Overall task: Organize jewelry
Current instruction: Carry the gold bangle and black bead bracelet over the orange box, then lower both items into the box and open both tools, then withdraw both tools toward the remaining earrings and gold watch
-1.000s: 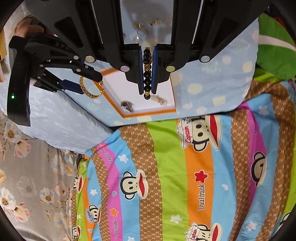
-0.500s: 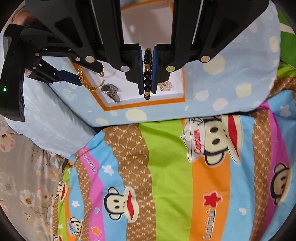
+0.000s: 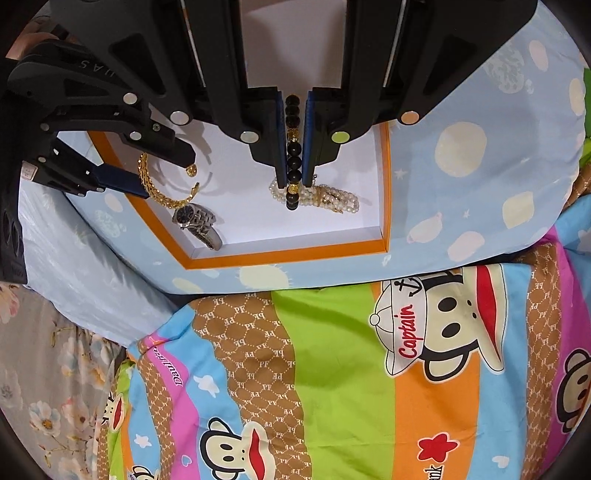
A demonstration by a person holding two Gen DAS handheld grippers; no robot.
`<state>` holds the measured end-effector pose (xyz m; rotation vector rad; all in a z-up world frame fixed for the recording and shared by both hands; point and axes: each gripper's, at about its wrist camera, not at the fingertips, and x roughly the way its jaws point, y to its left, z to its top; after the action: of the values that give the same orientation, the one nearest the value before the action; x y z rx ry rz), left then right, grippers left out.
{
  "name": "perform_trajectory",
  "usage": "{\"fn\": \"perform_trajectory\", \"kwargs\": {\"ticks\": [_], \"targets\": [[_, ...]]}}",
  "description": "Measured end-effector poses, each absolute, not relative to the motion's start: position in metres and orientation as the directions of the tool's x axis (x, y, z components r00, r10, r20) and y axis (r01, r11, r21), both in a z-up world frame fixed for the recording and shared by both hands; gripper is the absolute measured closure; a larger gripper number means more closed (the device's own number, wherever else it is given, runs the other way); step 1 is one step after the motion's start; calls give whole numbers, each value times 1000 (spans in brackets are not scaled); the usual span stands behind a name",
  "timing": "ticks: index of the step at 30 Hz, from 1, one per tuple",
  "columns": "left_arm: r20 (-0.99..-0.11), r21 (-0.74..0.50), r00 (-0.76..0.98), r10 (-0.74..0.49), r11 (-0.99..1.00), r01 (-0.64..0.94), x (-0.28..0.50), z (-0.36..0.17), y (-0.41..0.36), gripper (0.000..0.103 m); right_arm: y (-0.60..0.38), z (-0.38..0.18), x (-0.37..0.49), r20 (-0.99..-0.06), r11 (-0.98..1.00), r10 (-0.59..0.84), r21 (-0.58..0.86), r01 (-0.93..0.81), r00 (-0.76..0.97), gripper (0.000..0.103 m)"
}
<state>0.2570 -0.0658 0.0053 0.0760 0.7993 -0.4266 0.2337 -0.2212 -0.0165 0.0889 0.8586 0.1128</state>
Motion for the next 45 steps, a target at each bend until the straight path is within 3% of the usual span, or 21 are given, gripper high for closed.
{"fn": "perform_trajectory", "kwargs": {"ticks": [9, 17, 22, 27, 45], "targets": [[-681, -112, 630, -372, 904, 413, 229, 17, -51, 96, -223, -15, 229, -743, 988, 149, 139, -68, 653, 47], [-718, -57, 631, -294, 928, 368, 237, -4, -55, 94, -220, -16, 228, -739, 992, 123, 105, -67, 662, 47], [-686, -47, 673, -275, 940, 337, 238, 0, -49, 64, -220, -16, 228, -733, 993, 119, 98, -68, 670, 46], [-660, -18, 715, -233, 956, 294, 238, 5, -43, 58, -219, -16, 228, -725, 994, 109, 87, -66, 681, 46], [-648, -12, 725, -234, 955, 297, 234, 13, -41, 58, -222, 4, 215, -684, 995, 96, 82, -54, 724, 41]]}}
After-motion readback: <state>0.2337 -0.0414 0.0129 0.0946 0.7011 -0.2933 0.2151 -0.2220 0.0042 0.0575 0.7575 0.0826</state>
